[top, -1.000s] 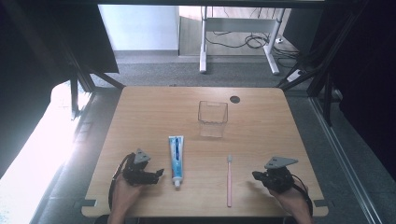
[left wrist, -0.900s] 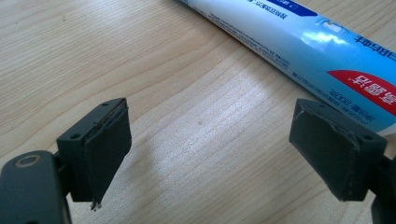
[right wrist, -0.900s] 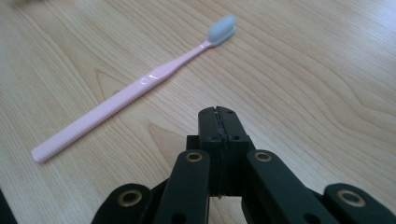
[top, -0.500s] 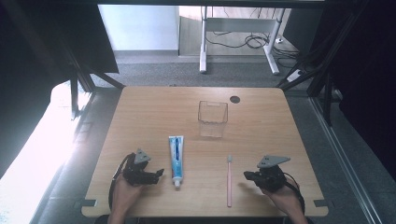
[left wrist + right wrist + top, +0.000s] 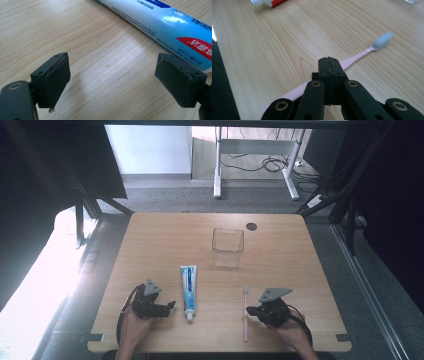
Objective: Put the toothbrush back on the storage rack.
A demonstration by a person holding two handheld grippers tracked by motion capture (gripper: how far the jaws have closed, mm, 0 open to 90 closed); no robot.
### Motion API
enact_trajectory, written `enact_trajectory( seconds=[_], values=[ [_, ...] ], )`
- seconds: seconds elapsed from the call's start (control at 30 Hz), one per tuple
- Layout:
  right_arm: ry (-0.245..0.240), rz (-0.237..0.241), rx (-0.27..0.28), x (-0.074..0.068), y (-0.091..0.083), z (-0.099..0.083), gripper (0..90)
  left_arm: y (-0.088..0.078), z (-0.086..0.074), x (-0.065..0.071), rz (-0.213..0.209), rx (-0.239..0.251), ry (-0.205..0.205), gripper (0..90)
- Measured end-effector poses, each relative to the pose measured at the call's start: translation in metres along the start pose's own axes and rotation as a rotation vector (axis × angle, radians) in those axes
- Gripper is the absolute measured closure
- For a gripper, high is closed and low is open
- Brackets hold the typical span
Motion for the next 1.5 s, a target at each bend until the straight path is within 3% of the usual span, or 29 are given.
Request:
enact_trajectory(
  seconds=[0.2,0.4,0.7,1.07,1.5],
  values=[
    [-0.047,0.023,-0.003,-0.009,0.012,0.002,90.0,0.000,0.000,-0.001,-0.001,-0.001,0.008,13.2],
    [-0.056,0.030,-0.032,-0.016,0.018,-0.001,90.0,0.000,0.001,-0.001,0.000,0.002,0.012,13.2],
    [-0.058,0.025,-0.058,-0.015,0.020,-0.007,90.0,0.000,0.000,0.000,0.002,-0.001,0.010,13.2],
    [-0.039,0.016,-0.069,-0.008,0.014,-0.013,90.0,0.000,0.000,0.000,0.002,-0.005,0.017,13.2],
    [0.008,-0.016,-0.066,0.010,-0.001,-0.021,90.0,0.000,0.000,0.001,0.007,-0.005,0.012,13.2]
  ],
)
Point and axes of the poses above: each handheld gripper's, and its own axes: y roughly forward along the jaws, z roughly out of its top, x roughly to its right, the point moved 10 cm from there along y, roughly forward along the jaws, and after that the axes turned 4 degrees about x, right-handed, at the moved point
